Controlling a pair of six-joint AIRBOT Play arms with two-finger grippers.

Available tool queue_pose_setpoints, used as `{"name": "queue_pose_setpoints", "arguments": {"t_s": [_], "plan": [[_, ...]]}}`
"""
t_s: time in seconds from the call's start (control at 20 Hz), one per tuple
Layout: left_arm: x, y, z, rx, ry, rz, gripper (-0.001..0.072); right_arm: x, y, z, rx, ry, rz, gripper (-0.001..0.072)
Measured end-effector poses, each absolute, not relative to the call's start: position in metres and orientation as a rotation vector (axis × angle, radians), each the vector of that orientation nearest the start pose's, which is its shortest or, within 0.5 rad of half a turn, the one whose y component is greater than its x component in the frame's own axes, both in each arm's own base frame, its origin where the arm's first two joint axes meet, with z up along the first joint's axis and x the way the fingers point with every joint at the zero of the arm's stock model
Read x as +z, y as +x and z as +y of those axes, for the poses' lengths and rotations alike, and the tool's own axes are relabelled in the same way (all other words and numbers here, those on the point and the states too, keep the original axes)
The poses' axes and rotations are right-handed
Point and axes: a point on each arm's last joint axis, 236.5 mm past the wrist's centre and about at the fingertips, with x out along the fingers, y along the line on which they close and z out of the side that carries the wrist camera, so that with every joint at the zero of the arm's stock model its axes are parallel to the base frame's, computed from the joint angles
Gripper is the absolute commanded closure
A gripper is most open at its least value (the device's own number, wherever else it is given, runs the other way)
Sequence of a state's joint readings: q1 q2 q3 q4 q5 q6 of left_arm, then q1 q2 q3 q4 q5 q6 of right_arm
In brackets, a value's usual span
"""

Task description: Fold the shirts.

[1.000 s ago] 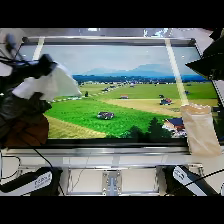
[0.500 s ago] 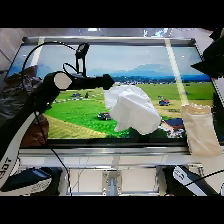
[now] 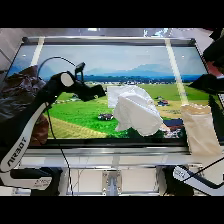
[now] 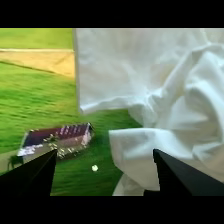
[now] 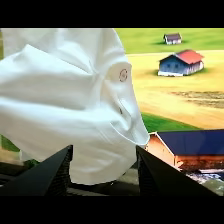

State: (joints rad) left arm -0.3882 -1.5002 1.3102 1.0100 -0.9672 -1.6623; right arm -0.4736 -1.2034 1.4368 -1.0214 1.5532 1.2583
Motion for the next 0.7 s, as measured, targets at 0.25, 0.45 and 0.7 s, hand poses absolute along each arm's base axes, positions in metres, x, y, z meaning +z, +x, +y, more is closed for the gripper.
{"name": "queue_pose_setpoints", "arguments": {"t_s": [0.25, 0.45, 0.7], "plan": [[0.012, 0.372, -0.341, -0.661, -0.367, 1.219, 0.0253, 0.029, 0.363, -0.036, 0.244, 0.527, 1.346, 0.0255], [0.012, 0.356, -0.358, -0.711, -0.302, 1.209, 0.0253, -0.041, 0.373, -0.015, 0.278, 0.557, 1.470, 0.0256], [0.018, 0.332, -0.334, -0.689, -0.241, 1.164, 0.0196, -0.090, 0.373, -0.002, 0.306, 0.544, 1.551, 0.0255]]}}
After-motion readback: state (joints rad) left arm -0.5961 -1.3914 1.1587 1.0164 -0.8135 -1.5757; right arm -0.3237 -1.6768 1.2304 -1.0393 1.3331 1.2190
